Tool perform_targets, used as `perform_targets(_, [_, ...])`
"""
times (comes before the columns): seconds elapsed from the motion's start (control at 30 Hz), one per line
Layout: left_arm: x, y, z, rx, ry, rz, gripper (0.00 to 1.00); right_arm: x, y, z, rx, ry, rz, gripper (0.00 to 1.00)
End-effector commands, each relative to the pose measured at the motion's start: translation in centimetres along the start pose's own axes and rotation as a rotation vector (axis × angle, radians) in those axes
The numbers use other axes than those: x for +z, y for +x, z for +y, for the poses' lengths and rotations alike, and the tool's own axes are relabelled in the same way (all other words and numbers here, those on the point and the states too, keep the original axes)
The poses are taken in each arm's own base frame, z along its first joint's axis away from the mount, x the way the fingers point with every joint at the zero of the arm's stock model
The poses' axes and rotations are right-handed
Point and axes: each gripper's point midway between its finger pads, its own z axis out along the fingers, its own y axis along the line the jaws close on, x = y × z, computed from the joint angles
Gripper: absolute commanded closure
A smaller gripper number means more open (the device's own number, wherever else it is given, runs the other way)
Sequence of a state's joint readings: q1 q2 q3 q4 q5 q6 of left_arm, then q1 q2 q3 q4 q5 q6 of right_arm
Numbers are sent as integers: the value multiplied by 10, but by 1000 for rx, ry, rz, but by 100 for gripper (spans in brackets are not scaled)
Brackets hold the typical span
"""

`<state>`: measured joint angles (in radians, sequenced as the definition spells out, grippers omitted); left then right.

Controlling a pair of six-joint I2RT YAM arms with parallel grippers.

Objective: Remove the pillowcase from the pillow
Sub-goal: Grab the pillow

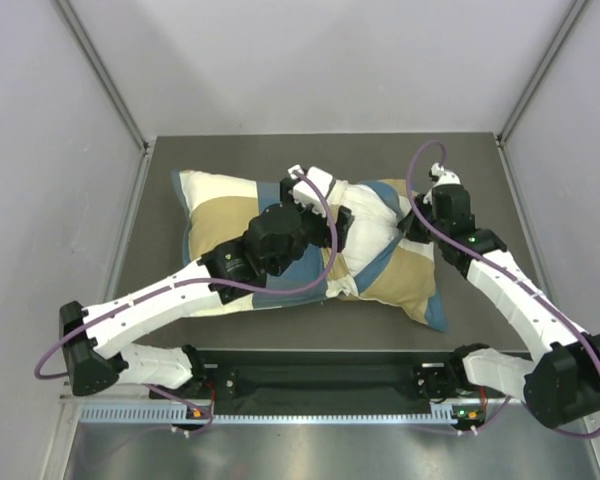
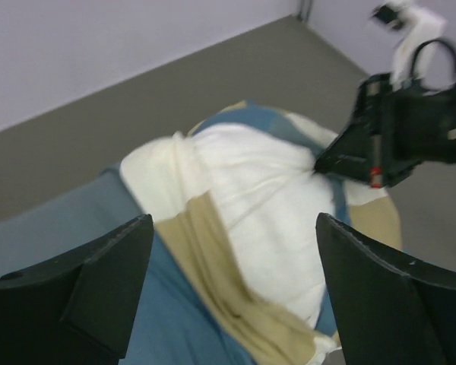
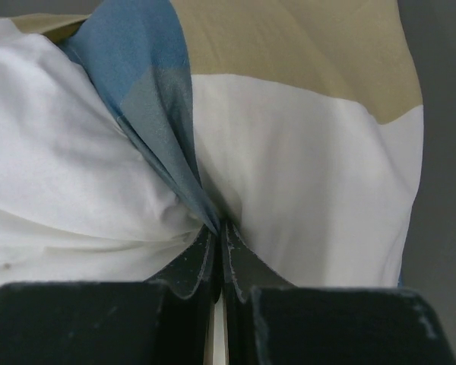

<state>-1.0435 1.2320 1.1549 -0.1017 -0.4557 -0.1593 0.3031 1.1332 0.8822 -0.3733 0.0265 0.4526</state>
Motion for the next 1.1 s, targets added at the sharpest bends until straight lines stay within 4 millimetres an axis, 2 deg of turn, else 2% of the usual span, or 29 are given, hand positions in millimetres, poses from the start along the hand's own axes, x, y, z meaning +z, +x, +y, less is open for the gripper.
perform_targets(0.0, [3, -59, -30, 129, 125, -141, 6, 0, 3, -44, -33, 173, -21, 100])
perform_targets(0.03, [5, -58, -43, 160, 196, -132, 2, -1, 3, -42, -34, 160, -24, 100])
perform_targets(0.07, [5, -68, -55, 181, 252, -145, 1, -1, 5, -40, -36, 153, -20, 100])
perform_targets(0.1, [17, -58, -67, 236, 295, -113, 1, -1, 6, -37, -37, 137, -15, 100])
perform_targets(0.13, [18, -52, -84, 267, 389, -99, 1, -2, 7, -35, -37, 123, -16, 100])
perform_targets(0.17, [22, -54, -91, 289, 418, -92, 1, -3, 10, -34, -35, 114, -10, 100])
perform_targets(0.2, [35, -38, -99, 330, 441, -59, 1, -4, 10, -30, -28, 91, -13, 100])
perform_targets(0.27, [42, -24, -110, 375, 501, -33, 1, -4, 12, -27, -20, 67, -13, 100])
perform_targets(0.3, [52, -7, -113, 412, 513, 0, 1, -6, 12, -24, -11, 50, -14, 100])
perform_targets(0.37, [59, 7, -116, 451, 528, 26, 1, -5, 15, -21, -4, 35, -7, 100])
perform_targets(0.4, [66, 20, -116, 463, 525, 54, 1, -7, 15, -19, -4, 23, -7, 100])
perform_targets(0.53, [83, 47, -107, 502, 476, 92, 1, -9, 17, -18, 2, 9, -7, 100])
perform_targets(0.63, [98, 62, -88, 510, 392, 105, 1, -11, 18, -17, 2, 2, -12, 100])
perform_targets(0.67, [99, 75, -83, 511, 384, 124, 1, -12, 19, -17, 2, 1, -12, 100])
perform_targets(0.87, [111, 111, -53, 509, 323, 208, 2, -14, 24, -19, 4, 0, -6, 100])
perform_targets(0.93, [112, 120, -43, 513, 299, 233, 2, -15, 26, -20, 4, 2, -4, 100])
perform_targets(1.0, [115, 121, -39, 500, 284, 220, 4, -16, 26, -20, 5, 0, -6, 100])
perform_targets(1.03, [114, 129, -34, 501, 274, 236, 4, -17, 27, -20, 5, 1, -7, 100])
perform_targets(1.07, [115, 128, -31, 494, 259, 228, 5, -17, 27, -20, 4, 0, -6, 100])
